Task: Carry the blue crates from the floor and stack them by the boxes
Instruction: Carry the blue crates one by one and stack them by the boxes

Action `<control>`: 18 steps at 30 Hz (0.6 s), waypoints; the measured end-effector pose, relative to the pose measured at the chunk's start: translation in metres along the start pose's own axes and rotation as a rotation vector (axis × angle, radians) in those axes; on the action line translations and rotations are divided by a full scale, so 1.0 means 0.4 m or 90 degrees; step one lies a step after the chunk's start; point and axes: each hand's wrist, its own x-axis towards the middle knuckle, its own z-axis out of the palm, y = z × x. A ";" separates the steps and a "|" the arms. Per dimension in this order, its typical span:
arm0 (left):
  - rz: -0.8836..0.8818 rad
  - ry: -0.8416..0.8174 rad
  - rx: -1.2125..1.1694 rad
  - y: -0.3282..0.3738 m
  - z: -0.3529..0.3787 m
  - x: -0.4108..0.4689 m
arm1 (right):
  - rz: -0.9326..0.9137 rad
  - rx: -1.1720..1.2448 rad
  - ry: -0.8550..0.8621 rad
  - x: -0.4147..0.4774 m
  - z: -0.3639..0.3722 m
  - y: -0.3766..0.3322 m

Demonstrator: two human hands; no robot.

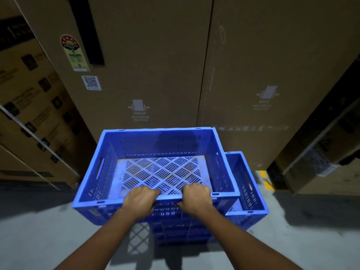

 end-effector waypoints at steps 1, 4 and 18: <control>0.007 0.000 -0.004 0.024 -0.004 0.014 | 0.008 0.001 -0.002 -0.003 0.000 0.028; 0.016 0.003 -0.006 0.109 -0.022 0.058 | 0.034 0.009 -0.006 -0.016 0.001 0.122; 0.034 -0.012 -0.016 0.405 -0.074 0.221 | 0.079 -0.011 -0.013 -0.060 0.002 0.446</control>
